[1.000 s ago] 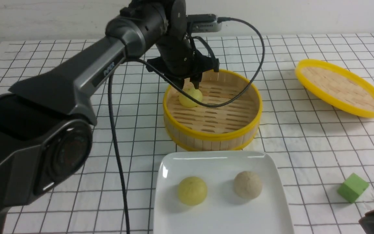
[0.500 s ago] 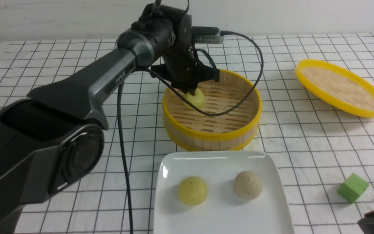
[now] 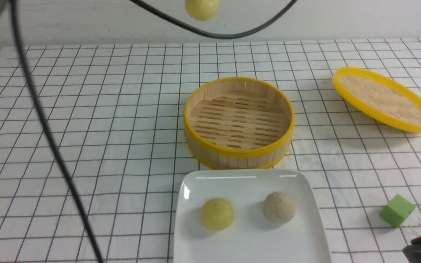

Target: Put the steamed buns into the plate on the white-black tablecloth.

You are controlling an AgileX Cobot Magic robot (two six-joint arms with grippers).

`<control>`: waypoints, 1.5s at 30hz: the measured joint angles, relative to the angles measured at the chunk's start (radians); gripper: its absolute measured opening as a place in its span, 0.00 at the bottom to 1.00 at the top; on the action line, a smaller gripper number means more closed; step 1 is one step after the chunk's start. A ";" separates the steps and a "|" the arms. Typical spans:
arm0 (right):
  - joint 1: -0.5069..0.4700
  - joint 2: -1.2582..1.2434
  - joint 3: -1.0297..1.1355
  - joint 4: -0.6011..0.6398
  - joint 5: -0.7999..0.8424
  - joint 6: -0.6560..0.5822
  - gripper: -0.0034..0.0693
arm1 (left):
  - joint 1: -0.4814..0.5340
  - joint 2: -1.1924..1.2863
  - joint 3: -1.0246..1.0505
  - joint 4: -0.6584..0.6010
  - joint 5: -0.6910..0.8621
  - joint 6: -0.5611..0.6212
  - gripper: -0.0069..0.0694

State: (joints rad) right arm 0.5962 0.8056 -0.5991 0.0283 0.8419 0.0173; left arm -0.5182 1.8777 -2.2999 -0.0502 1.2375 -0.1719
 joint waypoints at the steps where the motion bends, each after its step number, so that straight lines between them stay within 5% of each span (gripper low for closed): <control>1: 0.000 0.000 0.000 0.000 0.000 0.000 0.23 | -0.002 -0.009 0.014 -0.004 0.000 0.001 0.12; 8: 0.000 0.000 0.001 0.000 0.000 0.000 0.24 | -0.142 -0.210 0.700 -0.090 -0.023 0.031 0.12; 15: 0.000 0.000 0.001 0.000 0.000 0.000 0.25 | -0.300 -0.170 1.079 -0.174 -0.333 0.033 0.12; 26: 0.000 0.000 0.001 -0.005 -0.003 0.000 0.26 | -0.321 -0.105 1.111 -0.162 -0.426 0.021 0.17; 31: 0.000 -0.019 0.001 -0.013 0.001 0.000 0.23 | -0.321 -0.076 1.111 -0.135 -0.450 -0.026 0.30; 38: 0.000 -0.148 -0.046 -0.015 0.141 0.000 0.04 | -0.321 -0.110 1.061 0.043 -0.418 -0.172 0.60; 45: 0.000 -0.408 -0.085 -0.028 0.301 0.017 0.03 | -0.321 -0.160 0.936 0.205 -0.243 -0.186 0.67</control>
State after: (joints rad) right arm 0.5962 0.3976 -0.6845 0.0000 1.1434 0.0339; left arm -0.8394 1.7172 -1.3643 0.1548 0.9948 -0.3584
